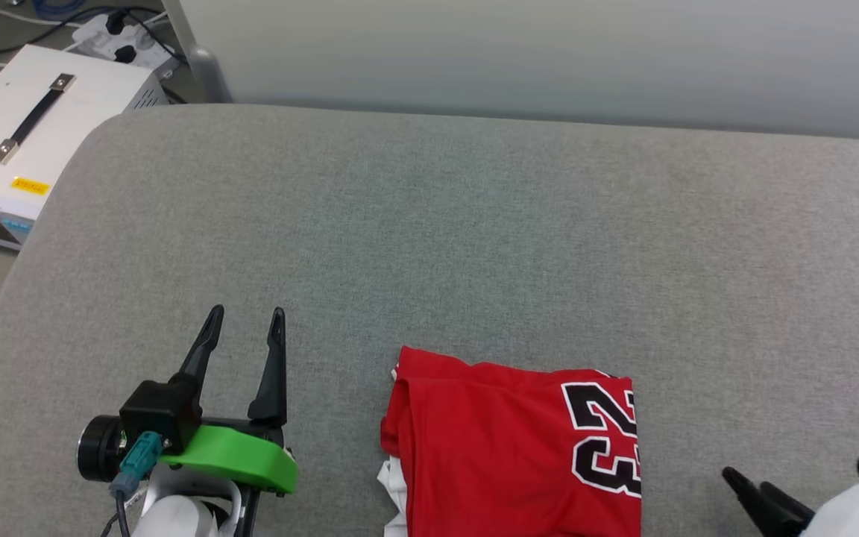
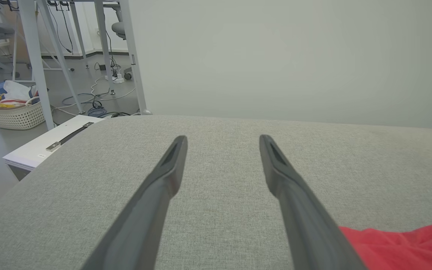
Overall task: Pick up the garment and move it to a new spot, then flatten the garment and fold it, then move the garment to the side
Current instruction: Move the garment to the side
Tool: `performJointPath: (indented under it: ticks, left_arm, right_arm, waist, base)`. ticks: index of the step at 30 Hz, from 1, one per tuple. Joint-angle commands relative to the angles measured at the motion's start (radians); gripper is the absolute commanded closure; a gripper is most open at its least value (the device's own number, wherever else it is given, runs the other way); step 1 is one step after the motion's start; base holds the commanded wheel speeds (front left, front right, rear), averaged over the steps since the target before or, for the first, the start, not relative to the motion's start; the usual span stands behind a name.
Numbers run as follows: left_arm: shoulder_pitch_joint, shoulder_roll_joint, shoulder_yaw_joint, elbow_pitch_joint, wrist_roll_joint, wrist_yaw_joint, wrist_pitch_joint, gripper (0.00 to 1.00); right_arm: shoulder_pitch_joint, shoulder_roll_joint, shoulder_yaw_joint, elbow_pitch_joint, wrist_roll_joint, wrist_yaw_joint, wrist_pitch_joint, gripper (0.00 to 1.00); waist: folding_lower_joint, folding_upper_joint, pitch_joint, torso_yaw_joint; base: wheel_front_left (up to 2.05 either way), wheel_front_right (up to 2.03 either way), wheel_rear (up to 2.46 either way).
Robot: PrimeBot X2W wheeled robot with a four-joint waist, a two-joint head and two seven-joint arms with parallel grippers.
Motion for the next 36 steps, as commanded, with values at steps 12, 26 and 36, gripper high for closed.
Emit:
performJointPath:
  ticks: [12, 26, 36]
  left_arm:
    - [-0.059, -0.067, 0.029, 0.024, 0.036, -0.047, -0.006, 0.00]
    - [-0.059, -0.117, 0.083, 0.058, 0.078, -0.098, -0.006, 0.00]
    - [-0.013, -0.125, 0.113, 0.054, 0.113, -0.110, -0.006, 0.00]
  right_arm:
    - [-0.110, 0.005, 0.193, 0.068, 0.127, 0.000, 0.067, 0.00]
    - [-0.160, -0.007, 0.269, 0.151, 0.112, 0.000, 0.078, 1.00]
    - [-0.174, -0.035, 0.247, 0.101, -0.012, 0.000, 0.065, 1.00]
  waist:
    - [0.0000, 0.0000, 0.093, 0.105]
    - [0.0000, 0.0000, 0.087, 0.124]
    - [0.0000, 0.0000, 0.019, 0.030]
  base:
    - [0.00, 0.00, 0.00]
    - [0.00, 0.00, 0.00]
    - [0.00, 0.00, 0.00]
